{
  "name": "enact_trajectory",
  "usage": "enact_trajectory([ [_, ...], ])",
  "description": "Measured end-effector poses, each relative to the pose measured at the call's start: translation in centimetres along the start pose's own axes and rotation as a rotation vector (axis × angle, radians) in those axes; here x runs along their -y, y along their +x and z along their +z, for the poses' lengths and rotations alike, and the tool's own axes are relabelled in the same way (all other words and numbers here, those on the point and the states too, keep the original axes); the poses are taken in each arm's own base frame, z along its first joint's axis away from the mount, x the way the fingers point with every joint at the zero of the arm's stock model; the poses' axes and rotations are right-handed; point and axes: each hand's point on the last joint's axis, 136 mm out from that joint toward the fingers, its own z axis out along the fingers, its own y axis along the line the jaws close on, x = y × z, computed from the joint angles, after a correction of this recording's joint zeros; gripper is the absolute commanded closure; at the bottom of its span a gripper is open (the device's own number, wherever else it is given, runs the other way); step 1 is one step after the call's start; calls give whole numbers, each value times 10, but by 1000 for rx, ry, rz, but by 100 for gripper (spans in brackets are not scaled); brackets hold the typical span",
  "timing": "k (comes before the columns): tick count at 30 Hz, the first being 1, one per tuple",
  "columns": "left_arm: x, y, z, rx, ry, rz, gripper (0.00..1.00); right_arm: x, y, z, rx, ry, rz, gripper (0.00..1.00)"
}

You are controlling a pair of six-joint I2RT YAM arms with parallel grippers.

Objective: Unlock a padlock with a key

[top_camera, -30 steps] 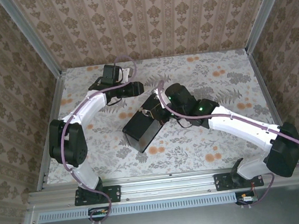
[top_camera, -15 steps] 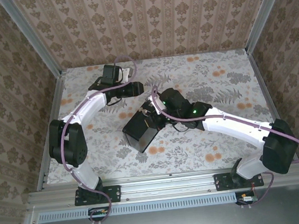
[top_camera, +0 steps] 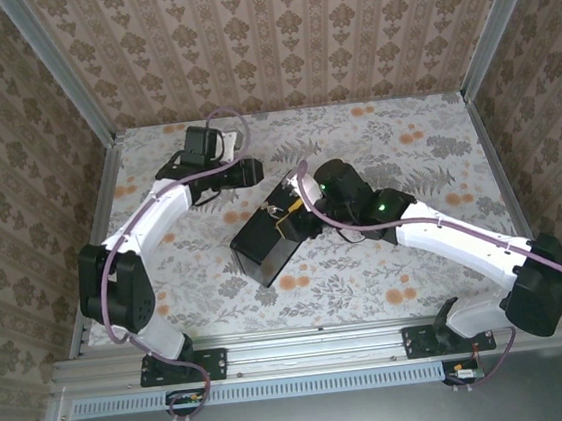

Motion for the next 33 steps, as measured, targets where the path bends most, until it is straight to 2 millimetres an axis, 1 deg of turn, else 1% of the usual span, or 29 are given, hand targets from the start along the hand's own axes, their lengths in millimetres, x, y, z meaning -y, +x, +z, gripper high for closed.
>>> enact_trajectory([
  [5, -8, 9, -8, -16, -26, -30, 41, 1, 10, 5, -32, -5, -137, 44],
  [8, -12, 21, -12, -39, -36, -64, 41, 3, 14, 10, -51, -6, -208, 44],
  [12, -15, 39, -18, -64, -43, -98, 40, 6, 23, 24, -100, -21, -280, 45],
  [14, -16, 43, -24, -65, -47, -109, 40, 5, 19, 25, -99, -30, -311, 47],
  [16, -17, 45, -32, -57, -52, -115, 40, 3, 18, 28, -103, -46, -341, 53],
  [20, -17, 41, -48, -27, -56, -116, 40, 5, 18, 30, -109, -64, -365, 61],
  [22, -14, 40, -54, -20, -54, -114, 38, 6, 19, 29, -111, -79, -377, 66],
  [24, -13, 43, -56, -23, -51, -115, 36, 7, 19, 27, -111, -92, -390, 69],
  [27, -12, 58, -61, -55, -54, -130, 35, 9, 19, 25, -112, -111, -420, 71],
  [30, -8, 75, -72, -96, -61, -139, 35, 10, 19, 24, -114, -141, -453, 73],
  [33, -2, 83, -87, -104, -64, -134, 35, 12, 17, 25, -119, -176, -490, 73],
])
